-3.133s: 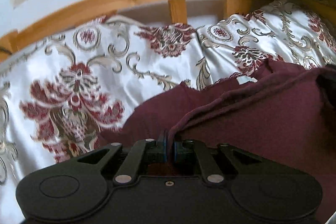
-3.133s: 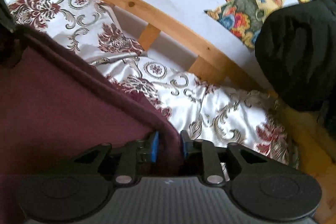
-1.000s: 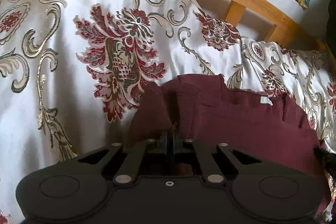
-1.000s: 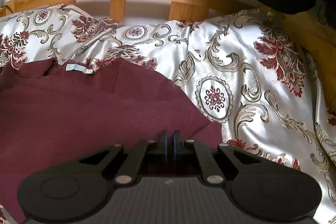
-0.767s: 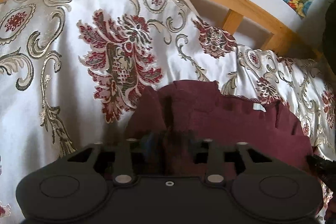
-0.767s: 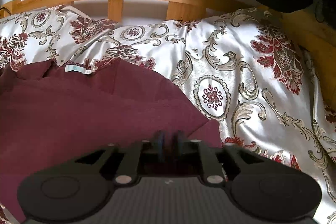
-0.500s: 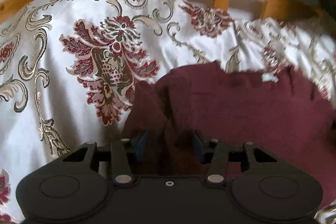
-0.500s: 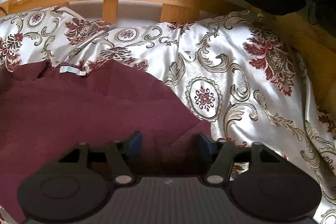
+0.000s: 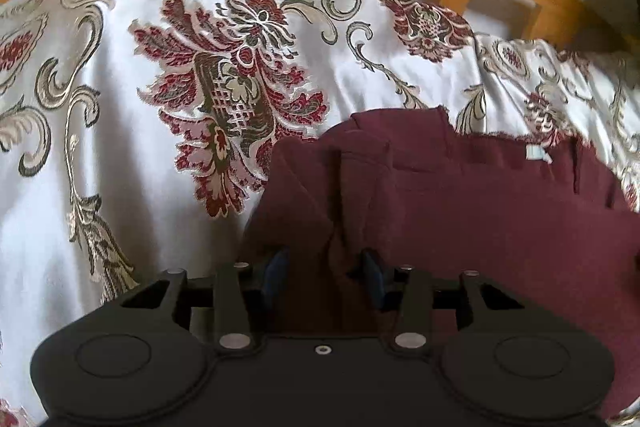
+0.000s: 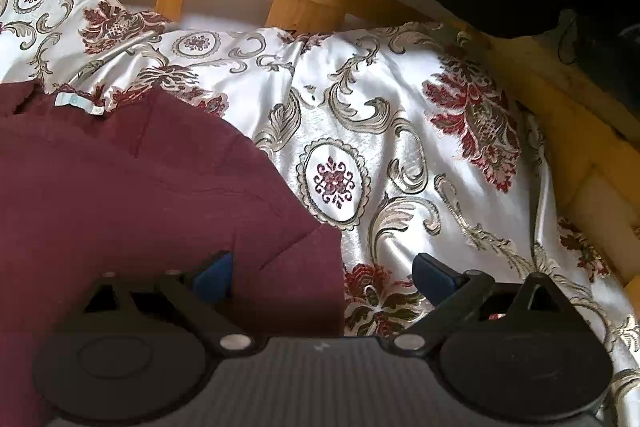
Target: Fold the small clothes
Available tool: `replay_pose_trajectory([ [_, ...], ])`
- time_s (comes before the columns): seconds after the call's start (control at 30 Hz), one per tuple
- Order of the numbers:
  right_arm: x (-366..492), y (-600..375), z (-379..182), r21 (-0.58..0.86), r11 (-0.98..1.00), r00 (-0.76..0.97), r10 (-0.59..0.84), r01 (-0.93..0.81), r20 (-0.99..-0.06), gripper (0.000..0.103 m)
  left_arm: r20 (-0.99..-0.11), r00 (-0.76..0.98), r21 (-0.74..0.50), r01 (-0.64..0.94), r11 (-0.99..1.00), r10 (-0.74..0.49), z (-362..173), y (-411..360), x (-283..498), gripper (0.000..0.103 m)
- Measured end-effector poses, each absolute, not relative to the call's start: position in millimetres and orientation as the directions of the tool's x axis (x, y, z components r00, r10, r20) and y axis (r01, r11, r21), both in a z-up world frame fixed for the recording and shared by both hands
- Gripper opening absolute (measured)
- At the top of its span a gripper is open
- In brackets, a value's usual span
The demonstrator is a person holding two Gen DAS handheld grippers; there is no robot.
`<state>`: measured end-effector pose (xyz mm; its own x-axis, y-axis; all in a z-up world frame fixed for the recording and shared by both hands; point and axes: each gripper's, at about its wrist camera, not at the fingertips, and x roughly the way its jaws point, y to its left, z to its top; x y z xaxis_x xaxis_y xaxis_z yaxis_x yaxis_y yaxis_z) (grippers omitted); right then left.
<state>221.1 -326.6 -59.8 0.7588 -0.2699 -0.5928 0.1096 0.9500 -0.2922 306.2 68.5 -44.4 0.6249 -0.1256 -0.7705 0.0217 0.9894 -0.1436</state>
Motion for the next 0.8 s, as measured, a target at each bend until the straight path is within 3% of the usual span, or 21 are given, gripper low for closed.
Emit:
replay_pose_trajectory([
  [0.17, 215.6, -329.1, -56.7, -0.293, 0.948, 0.762, -0.281, 0.125, -0.583, 0.102, -0.747, 0.650, -0.172, 0.019, 0.985, -0.143, -33.4, 70.2, 294.7, 0.090],
  [0.23, 213.2, -331.7, -56.2, -0.285, 0.949, 0.761, -0.284, 0.135, -0.583, 0.102, -0.739, 0.660, -0.173, 0.009, 0.985, -0.135, -27.8, 72.7, 287.1, 0.099],
  [0.6, 189.0, -350.8, -47.4, -0.285, 0.930, 0.743, -0.359, 0.232, -0.565, 0.103, -0.729, 0.663, -0.271, -0.045, 0.962, -0.174, -3.7, 89.6, 233.8, 0.102],
  [0.8, 163.7, -346.5, -26.1, -0.211, 0.950, 0.789, -0.309, 0.230, -0.532, 0.103, -0.744, 0.647, -0.206, 0.019, 0.978, -0.170, -1.8, 74.6, 201.5, 0.102],
])
